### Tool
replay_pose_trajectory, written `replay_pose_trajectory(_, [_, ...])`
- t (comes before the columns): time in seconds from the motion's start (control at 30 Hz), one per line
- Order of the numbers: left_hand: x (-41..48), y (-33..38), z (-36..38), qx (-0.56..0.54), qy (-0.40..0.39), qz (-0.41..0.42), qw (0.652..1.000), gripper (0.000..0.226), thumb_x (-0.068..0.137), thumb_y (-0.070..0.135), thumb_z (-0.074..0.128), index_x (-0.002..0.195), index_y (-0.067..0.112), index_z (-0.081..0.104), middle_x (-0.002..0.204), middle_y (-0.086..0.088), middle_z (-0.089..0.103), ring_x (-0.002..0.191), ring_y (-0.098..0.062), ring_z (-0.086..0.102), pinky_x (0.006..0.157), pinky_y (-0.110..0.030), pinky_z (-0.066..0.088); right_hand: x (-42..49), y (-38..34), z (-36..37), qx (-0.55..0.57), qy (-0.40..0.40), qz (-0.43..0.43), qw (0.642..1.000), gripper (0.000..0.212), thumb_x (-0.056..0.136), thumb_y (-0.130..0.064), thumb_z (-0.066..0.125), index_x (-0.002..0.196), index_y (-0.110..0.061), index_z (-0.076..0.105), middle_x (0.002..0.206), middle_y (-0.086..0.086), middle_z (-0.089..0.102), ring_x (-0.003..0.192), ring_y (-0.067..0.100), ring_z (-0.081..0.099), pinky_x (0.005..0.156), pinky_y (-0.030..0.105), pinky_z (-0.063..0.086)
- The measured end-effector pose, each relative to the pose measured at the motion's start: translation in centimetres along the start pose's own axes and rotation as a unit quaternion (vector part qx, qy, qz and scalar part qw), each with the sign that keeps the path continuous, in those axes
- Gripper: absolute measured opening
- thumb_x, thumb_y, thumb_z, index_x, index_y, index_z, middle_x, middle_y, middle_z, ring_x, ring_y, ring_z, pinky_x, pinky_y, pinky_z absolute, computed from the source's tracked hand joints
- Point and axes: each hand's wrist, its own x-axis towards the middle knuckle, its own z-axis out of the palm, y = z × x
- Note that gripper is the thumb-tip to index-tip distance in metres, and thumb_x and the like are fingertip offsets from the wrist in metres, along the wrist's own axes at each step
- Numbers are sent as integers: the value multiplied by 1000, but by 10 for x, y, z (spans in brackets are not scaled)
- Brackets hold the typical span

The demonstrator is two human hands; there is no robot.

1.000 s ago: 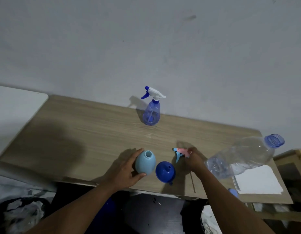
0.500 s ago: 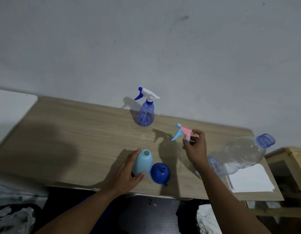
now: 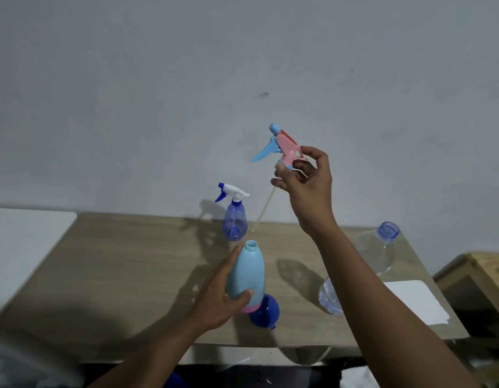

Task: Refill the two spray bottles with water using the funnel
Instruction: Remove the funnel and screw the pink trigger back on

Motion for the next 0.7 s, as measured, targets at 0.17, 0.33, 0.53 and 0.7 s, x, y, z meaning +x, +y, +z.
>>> replay_pose_trajectory(0.17, [-6, 31, 1, -33, 1, 28, 999, 94, 81, 25, 78, 148, 55, 19, 151, 29, 33, 133, -5, 45, 88, -31, 58, -21, -12, -2, -17, -37, -7, 999, 44, 88, -4, 71, 123, -15, 46, 112, 29, 58, 89, 36, 66, 78, 44, 62])
replay_pose_trajectory(0.33, [-12, 59, 0, -57, 6, 41, 998, 93, 81, 21, 79, 142, 61, 21, 146, 28, 38, 123, -4, 51, 73, -20, 55, -49, -9, -11, -32, -79, 13, 996, 42, 88, -3, 71, 120, -17, 46, 108, 28, 62, 87, 32, 64, 80, 54, 60])
replay_pose_trajectory(0.53, [-17, 87, -4, -54, -5, 51, 997, 91, 75, 42, 77, 140, 66, 20, 146, 24, 38, 121, -7, 52, 82, -32, 60, -78, -7, -25, -78, -161, 25, 984, 44, 90, -14, 71, 123, -30, 46, 101, 18, 71, 92, 29, 66, 91, 56, 53])
replay_pose_trajectory(0.7, [-19, 101, -5, -64, -6, 44, 997, 87, 71, 50, 79, 141, 57, 27, 138, 15, 47, 121, -11, 54, 79, -42, 62, -92, -23, -30, -86, -183, 13, 979, 43, 95, -17, 65, 132, -35, 49, 113, 4, 71, 103, 23, 69, 89, 34, 58])
